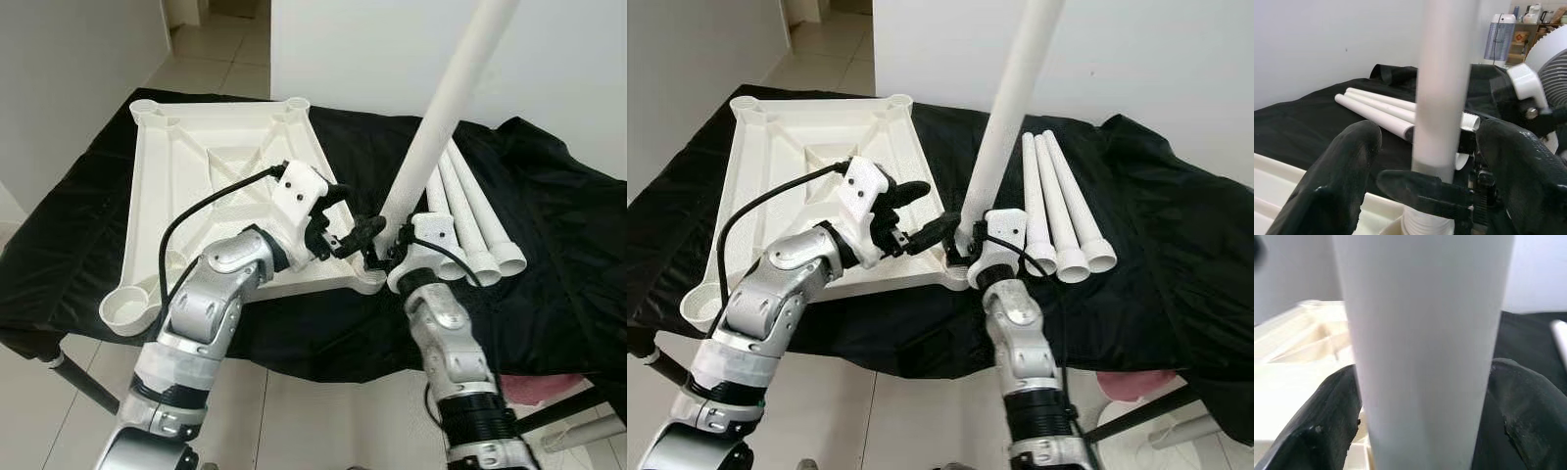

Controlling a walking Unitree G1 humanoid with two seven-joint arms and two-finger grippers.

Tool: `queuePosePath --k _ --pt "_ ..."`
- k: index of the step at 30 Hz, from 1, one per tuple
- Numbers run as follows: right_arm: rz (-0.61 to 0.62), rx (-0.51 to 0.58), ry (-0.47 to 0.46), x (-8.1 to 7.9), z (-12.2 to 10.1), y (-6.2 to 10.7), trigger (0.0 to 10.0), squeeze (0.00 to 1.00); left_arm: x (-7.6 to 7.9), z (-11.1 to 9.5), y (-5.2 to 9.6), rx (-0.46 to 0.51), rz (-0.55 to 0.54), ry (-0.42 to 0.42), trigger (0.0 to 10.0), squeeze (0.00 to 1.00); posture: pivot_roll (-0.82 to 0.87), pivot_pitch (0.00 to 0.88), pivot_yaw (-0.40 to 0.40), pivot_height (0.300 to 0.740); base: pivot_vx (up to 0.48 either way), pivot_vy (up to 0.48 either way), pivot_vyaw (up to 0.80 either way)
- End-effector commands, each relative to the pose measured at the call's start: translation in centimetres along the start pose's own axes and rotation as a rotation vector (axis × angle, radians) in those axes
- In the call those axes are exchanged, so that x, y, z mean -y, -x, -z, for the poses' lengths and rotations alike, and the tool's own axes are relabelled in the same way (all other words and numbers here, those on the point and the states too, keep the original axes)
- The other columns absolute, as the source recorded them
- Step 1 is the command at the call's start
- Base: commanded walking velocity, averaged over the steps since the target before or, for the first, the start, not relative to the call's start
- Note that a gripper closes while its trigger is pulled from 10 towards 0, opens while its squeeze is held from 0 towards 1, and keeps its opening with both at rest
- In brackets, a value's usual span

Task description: Building children table

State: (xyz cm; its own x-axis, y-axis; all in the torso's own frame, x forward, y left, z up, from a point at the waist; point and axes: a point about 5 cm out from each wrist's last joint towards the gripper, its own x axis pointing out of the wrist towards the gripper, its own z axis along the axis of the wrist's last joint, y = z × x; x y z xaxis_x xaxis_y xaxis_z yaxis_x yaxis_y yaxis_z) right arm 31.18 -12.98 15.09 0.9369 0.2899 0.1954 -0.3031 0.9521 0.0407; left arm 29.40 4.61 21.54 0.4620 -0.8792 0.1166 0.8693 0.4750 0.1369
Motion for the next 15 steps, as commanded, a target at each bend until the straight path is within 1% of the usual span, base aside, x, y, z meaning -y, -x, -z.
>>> queuePosePath --k 1,2,3,4,6,8,10,12,13,15 --pt "-0.075 -0.014 -0.017 0.2 0.4 -0.1 10.0 0.00 0.2 0.5 -0.1 -0.025 -0.067 -0.008 10.0 0.00 0.02 0.000 -0.056 0.740 0.000 0.000 0.00" --pt "-0.075 -0.014 -0.017 0.2 0.4 -0.1 10.0 0.00 0.2 0.5 -0.1 -0.025 -0.067 -0.008 10.0 0.00 0.02 0.000 -0.056 0.740 0.000 0.000 0.00" --pt "-0.138 -0.021 -0.004 0.6 0.5 -0.2 10.0 0.00 0.4 0.9 -0.1 -0.039 -0.068 -0.010 10.0 0.00 0.02 0.000 -0.056 0.740 0.000 0.000 0.00" --pt "-0.160 -0.020 0.004 0.8 0.5 -0.3 10.0 0.00 0.5 1.1 -0.1 -0.044 -0.068 -0.010 10.0 0.00 0.02 0.000 -0.056 0.740 0.000 0.000 0.00" --pt "-0.171 -0.019 0.009 0.9 0.6 -0.3 10.0 0.00 0.5 1.1 -0.1 -0.046 -0.067 -0.010 10.0 0.00 0.02 0.000 -0.056 0.740 0.000 0.000 0.00" --pt "-0.247 -0.042 0.020 1.2 0.9 -0.6 10.0 0.00 0.5 1.7 0.0 -0.065 -0.073 -0.001 10.0 0.00 0.02 0.000 -0.057 0.740 0.000 0.000 0.00" --pt "-0.247 -0.042 0.020 1.2 0.9 -0.6 10.0 0.00 0.5 1.7 0.0 -0.065 -0.073 -0.001 10.0 0.00 0.02 0.000 -0.057 0.740 0.000 0.000 0.00" --pt "-0.326 -0.065 0.043 1.5 1.1 -1.0 10.0 0.00 0.6 2.6 0.3 -0.092 -0.071 -0.004 10.0 0.00 0.02 0.000 -0.057 0.740 0.000 0.000 0.00" --pt "-0.326 -0.065 0.043 1.5 1.1 -1.0 10.0 0.00 0.6 2.6 0.3 -0.092 -0.071 -0.004 10.0 0.00 0.02 0.000 -0.057 0.740 0.000 0.000 0.00" --pt "-0.380 -0.085 0.039 1.7 1.3 -1.4 10.0 0.00 0.7 3.0 0.8 -0.110 -0.062 -0.007 10.0 0.00 0.03 0.000 -0.060 0.740 0.000 0.000 0.00"
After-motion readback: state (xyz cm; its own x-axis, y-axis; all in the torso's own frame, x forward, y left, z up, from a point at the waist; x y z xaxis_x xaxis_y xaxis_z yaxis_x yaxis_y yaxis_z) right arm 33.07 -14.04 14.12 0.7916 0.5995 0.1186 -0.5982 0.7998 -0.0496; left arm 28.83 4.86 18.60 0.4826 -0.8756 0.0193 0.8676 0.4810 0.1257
